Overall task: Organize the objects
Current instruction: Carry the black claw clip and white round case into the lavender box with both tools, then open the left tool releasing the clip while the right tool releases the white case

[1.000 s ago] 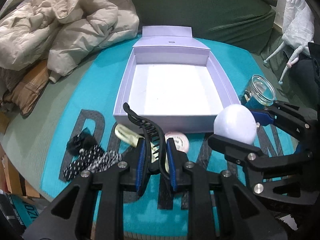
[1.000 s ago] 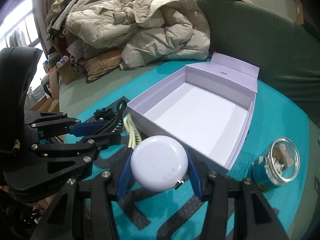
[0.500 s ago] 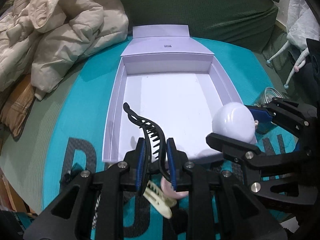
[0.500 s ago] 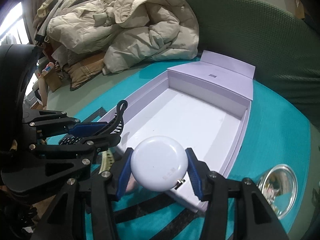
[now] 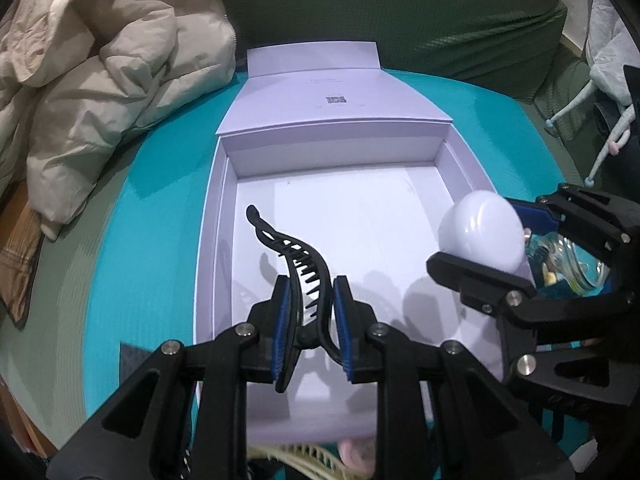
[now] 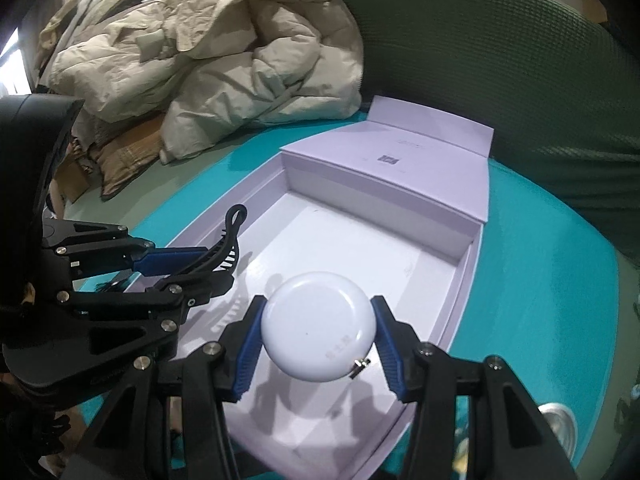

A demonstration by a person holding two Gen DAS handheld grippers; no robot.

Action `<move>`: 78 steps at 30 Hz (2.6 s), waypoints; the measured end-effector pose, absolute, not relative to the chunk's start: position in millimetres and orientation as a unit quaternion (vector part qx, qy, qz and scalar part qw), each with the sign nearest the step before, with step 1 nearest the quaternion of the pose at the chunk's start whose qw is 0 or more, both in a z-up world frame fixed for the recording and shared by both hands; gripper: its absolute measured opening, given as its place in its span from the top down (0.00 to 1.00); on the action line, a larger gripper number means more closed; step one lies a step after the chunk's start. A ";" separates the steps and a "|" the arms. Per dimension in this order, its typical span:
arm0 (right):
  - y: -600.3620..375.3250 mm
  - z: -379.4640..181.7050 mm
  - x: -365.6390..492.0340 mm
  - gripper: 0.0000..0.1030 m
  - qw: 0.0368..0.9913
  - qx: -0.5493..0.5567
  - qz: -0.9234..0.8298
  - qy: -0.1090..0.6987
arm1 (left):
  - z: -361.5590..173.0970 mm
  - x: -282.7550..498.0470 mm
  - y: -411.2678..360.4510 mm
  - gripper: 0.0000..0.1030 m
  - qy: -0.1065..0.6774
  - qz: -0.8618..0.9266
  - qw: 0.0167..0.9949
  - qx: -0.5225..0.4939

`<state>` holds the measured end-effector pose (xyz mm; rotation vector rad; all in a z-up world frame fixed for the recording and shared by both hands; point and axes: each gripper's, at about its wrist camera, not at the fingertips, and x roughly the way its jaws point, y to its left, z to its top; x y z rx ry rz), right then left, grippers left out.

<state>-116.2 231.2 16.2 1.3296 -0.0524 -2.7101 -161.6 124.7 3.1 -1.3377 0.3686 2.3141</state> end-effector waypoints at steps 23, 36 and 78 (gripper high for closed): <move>257.7 -8.6 -180.5 0.49 0.022 0.485 -0.874 -0.029 | -34.3 -228.1 160.1 0.80 0.164 0.801 0.259 -0.515; 260.6 -19.0 -201.9 0.49 0.007 0.510 -0.859 -0.041 | -49.6 -250.0 162.5 0.80 0.158 0.777 0.260 -0.551; 264.1 16.9 -172.1 0.18 -0.091 0.482 -0.869 -0.063 | -7.7 -230.6 132.7 0.43 0.122 0.827 0.216 -0.505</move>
